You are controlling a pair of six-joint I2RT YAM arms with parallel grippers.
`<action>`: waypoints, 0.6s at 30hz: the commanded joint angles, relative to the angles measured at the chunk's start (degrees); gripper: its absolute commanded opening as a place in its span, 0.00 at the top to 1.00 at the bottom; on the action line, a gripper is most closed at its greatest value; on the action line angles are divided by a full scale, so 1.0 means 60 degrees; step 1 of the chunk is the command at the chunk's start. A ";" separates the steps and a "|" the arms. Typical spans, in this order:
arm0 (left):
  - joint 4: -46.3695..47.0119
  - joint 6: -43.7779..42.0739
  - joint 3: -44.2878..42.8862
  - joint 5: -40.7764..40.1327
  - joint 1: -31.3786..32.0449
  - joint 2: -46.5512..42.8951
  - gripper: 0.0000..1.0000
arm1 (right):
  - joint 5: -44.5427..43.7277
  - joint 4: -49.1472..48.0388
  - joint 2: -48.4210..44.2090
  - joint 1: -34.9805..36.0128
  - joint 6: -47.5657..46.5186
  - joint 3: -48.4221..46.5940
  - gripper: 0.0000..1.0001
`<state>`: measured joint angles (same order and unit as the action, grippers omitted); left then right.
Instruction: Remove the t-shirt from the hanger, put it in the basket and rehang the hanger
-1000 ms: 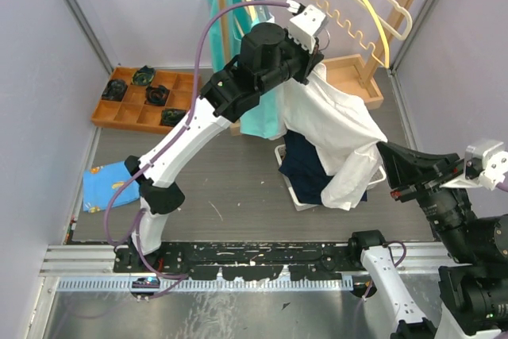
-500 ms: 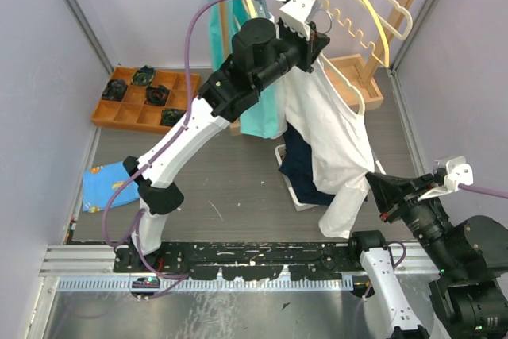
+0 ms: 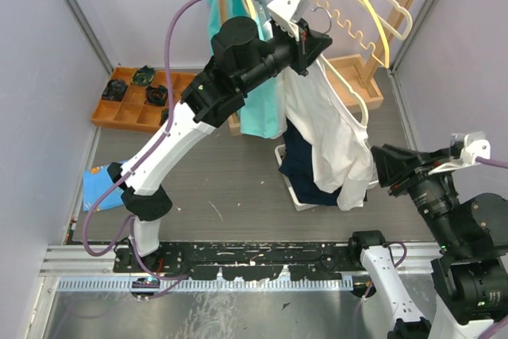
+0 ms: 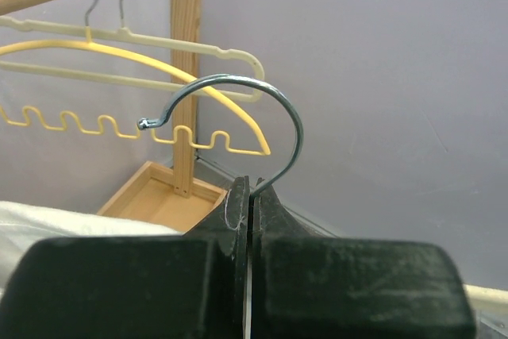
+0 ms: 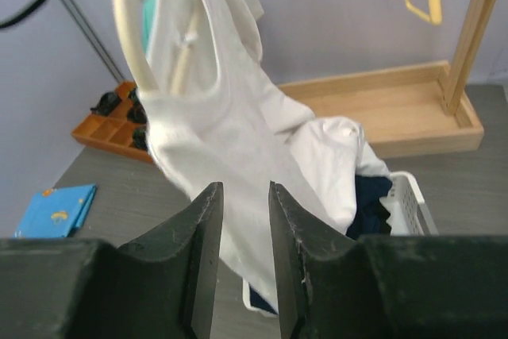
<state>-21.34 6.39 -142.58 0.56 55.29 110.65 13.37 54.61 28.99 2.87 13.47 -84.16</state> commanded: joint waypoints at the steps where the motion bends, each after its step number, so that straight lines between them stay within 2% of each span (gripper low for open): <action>1: -0.0074 -0.0383 0.0084 0.0041 0.0470 -0.0258 1.00 | 0.0359 -0.1089 0.0935 -0.0025 -0.0115 -0.1159 0.63; 10: -0.0729 -0.0955 0.0008 -0.0312 0.0922 0.0074 1.00 | 0.1175 -0.0431 0.2192 -0.0025 -0.0105 -0.3187 0.55; 13: -0.0981 -0.1198 -0.0088 -0.0520 0.1027 0.0099 1.00 | 0.1571 0.0015 0.2644 -0.0025 -0.0001 -0.3574 0.50; 18: -0.1377 -0.1544 -0.0246 -0.0963 0.1173 0.0148 1.00 | 0.1889 0.0601 0.3044 -0.0025 0.0094 -0.3976 0.48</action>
<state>-28.73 -0.21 -142.23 -2.44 61.43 111.26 21.67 55.40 44.53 2.87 13.50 -106.00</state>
